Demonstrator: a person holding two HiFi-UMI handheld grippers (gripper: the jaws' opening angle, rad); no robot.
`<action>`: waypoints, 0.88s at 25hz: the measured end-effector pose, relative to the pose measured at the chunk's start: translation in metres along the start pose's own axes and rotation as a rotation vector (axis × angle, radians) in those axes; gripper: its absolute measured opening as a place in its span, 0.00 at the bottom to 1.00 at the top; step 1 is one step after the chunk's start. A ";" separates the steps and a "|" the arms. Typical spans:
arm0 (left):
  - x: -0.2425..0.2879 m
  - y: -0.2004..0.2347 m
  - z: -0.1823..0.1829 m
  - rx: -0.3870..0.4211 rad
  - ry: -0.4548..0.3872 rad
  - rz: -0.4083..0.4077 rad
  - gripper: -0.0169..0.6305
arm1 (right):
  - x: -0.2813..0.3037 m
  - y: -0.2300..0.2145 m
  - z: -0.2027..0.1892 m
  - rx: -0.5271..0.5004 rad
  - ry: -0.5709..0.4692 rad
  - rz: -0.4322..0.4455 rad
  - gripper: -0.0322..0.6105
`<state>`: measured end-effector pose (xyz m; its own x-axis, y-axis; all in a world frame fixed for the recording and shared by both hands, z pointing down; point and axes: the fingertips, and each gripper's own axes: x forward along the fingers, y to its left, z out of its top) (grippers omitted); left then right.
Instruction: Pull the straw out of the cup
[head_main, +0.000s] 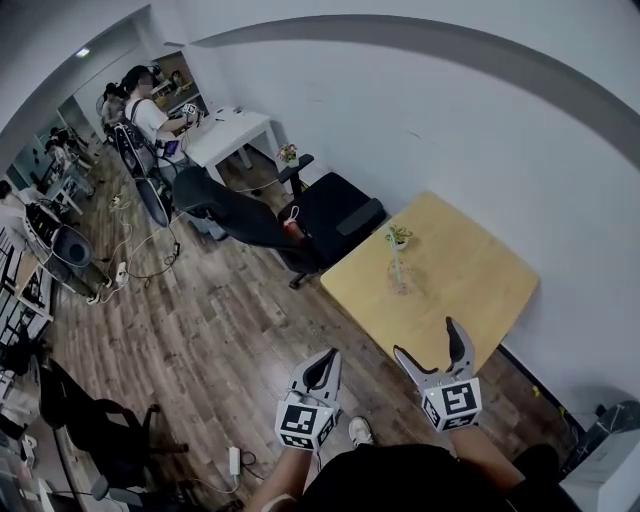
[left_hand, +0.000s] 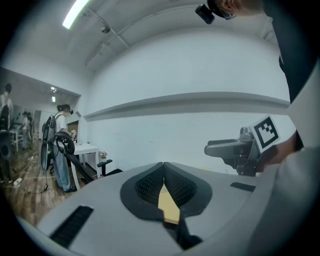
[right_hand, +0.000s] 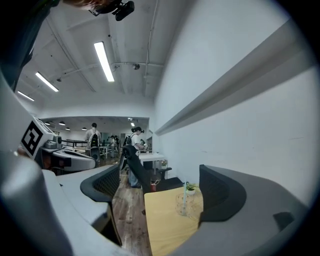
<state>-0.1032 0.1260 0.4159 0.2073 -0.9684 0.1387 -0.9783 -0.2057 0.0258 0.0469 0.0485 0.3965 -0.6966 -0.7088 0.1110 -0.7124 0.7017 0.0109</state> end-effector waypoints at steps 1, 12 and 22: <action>0.004 0.002 -0.001 0.020 0.006 -0.016 0.06 | 0.006 -0.001 0.000 -0.005 0.002 -0.021 0.85; 0.028 0.047 -0.005 0.019 0.014 -0.107 0.06 | 0.067 -0.005 -0.014 0.005 0.059 -0.125 0.98; 0.093 0.069 -0.008 0.001 0.035 -0.144 0.06 | 0.128 -0.045 -0.041 -0.011 0.147 -0.120 0.98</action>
<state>-0.1516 0.0232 0.4388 0.3452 -0.9234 0.1680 -0.9384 -0.3422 0.0473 -0.0064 -0.0710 0.4510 -0.5860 -0.7702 0.2518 -0.7882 0.6139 0.0435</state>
